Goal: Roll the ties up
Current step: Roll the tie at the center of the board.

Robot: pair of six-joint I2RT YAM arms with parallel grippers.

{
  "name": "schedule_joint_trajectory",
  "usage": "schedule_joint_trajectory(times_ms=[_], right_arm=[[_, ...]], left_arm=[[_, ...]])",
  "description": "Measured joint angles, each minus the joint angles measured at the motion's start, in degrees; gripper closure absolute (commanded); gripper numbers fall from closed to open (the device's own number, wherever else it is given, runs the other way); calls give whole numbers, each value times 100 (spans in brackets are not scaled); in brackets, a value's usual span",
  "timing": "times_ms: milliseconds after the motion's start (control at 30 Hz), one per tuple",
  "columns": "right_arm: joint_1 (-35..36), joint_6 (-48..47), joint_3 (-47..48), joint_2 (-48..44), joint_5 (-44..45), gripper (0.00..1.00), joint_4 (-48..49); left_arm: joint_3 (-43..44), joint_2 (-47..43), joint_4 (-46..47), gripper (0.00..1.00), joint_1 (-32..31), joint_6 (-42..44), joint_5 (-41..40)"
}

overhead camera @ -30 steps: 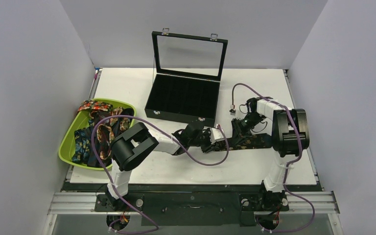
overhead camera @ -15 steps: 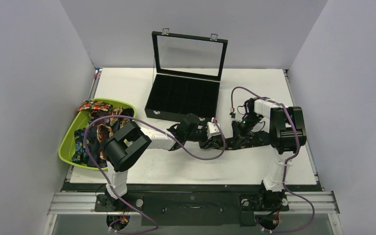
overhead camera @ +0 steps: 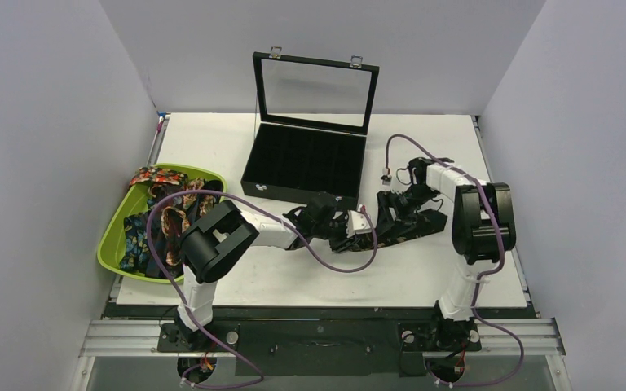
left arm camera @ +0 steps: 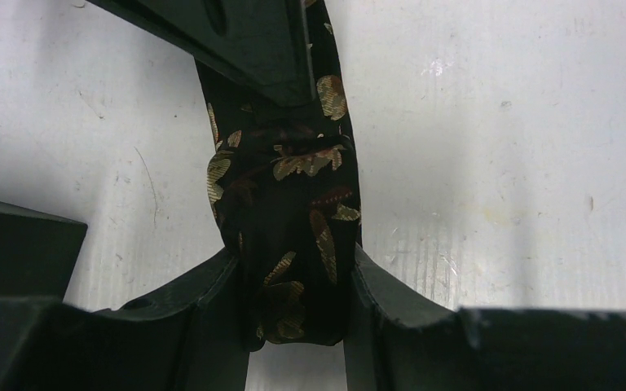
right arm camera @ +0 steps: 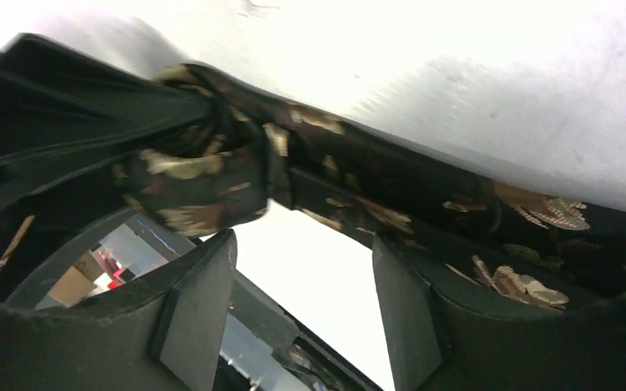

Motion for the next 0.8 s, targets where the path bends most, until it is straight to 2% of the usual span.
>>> schedule_joint_trajectory(times_ms=[200,467,533,567,600,633,667,800], right_arm=[[116,190,0,-533,-636,41,339],[656,522,-275,-581,-857,53,833],[721,535,-400,-555,-850,64,960],[719,527,-457,-538,-848,75,1001],[717,525,-496,-522,-839,81,1045],[715,544,-535,-496,-866,96,1084],[715,581,-549,-468,-944,100,1097],[695,625,-549,-448,-1003,100,1128]], left_arm=[[0,0,-2,76,-2,57,-42],[42,17,-33,75,-7,61,-66],[57,24,-37,75,-7,55,-76],[63,28,-39,75,-7,48,-81],[66,33,-39,73,-7,37,-85],[68,35,-44,71,-7,31,-92],[68,39,-44,67,-7,26,-94],[70,48,-44,51,-7,13,-109]])
